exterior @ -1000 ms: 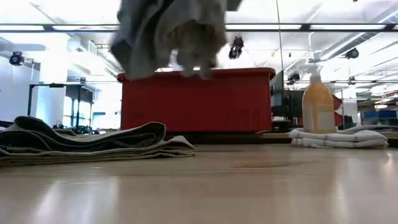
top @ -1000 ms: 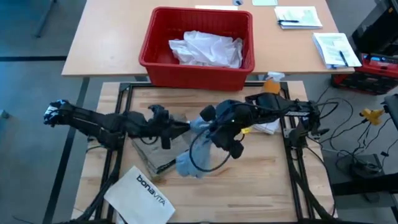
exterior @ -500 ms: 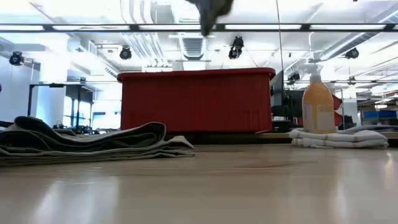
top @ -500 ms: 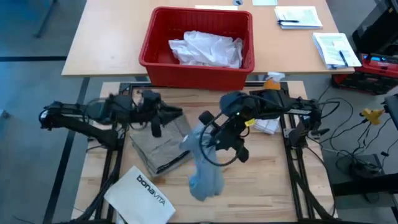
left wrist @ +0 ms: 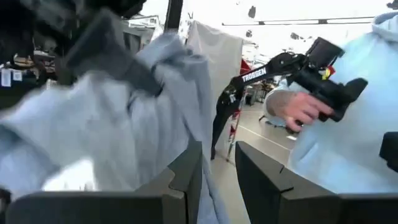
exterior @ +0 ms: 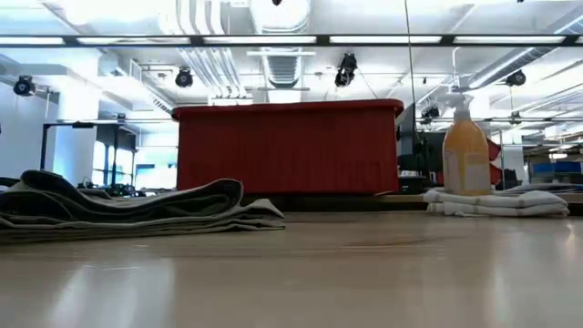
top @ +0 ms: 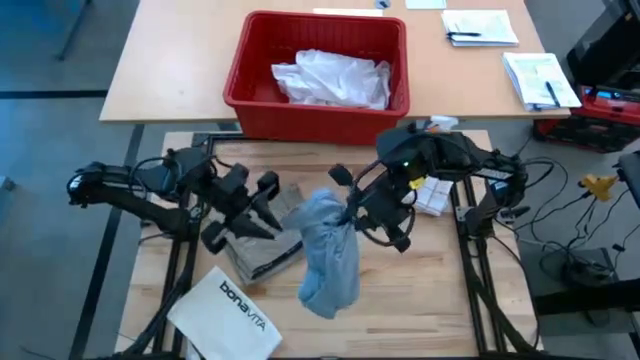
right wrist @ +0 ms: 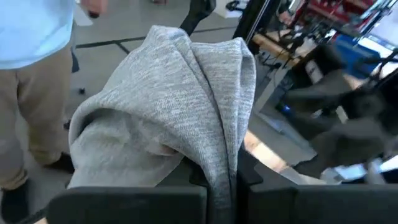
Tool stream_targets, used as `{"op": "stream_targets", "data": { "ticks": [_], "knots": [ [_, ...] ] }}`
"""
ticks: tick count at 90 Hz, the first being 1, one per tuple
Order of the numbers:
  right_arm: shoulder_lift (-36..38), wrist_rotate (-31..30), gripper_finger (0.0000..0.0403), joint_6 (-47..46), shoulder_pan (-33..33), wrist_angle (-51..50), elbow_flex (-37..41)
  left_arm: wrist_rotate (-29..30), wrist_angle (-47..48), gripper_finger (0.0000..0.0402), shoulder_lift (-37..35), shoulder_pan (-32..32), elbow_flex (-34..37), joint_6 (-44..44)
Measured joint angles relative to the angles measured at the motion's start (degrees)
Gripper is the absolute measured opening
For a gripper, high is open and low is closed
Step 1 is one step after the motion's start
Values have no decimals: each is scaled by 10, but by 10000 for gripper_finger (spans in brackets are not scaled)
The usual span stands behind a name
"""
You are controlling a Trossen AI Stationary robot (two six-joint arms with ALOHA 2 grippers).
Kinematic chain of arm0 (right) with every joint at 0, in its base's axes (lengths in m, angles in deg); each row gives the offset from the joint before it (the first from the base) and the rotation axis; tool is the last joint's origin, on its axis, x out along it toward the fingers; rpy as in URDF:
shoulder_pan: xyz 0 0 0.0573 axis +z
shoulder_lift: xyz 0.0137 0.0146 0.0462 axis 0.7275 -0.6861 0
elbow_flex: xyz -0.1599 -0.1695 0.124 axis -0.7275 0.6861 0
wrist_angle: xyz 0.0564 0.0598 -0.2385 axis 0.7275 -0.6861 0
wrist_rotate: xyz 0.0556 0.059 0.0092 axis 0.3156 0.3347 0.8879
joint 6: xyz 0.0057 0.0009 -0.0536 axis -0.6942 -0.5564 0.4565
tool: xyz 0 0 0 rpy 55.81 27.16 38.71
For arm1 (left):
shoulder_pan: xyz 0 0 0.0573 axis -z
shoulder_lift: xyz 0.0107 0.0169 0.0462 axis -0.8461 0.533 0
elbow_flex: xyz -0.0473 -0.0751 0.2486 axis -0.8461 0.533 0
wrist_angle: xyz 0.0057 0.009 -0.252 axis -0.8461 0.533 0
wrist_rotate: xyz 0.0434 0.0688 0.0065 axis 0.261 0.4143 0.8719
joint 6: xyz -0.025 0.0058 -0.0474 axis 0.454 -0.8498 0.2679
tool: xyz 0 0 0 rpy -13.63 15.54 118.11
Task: Fold laundry
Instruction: Stack the folded gray shirt on top of the folded gray shorts
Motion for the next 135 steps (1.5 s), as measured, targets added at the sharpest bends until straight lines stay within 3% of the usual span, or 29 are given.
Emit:
{"op": "stream_targets", "data": {
  "ticks": [24,32,45,64,74,82,95,106,135],
  "knots": [
    [3,-17,0,0,-14,6,0,-45,-128,80,69,-7,0,13],
    [3,-14,0,0,-13,9,0,2,-104,80,75,-25,1,4],
    [3,2,0,-23,-13,8,0,130,-54,80,59,-59,1,-55],
    [3,33,0,-38,-13,9,0,210,-16,80,45,-140,1,-91],
    [3,32,0,-39,-13,10,0,170,2,80,53,-180,2,-46],
    [3,23,0,-40,-15,10,0,131,-13,80,40,-178,2,-35],
    [3,-24,0,-45,-22,-2,0,137,-4,80,-17,-157,2,-34],
    [-9,-45,0,-60,-27,-17,0,178,51,80,-84,-136,2,-23],
    [-103,-64,0,-63,-34,-14,1,328,325,80,-216,-68,1,9]
  ]
}}
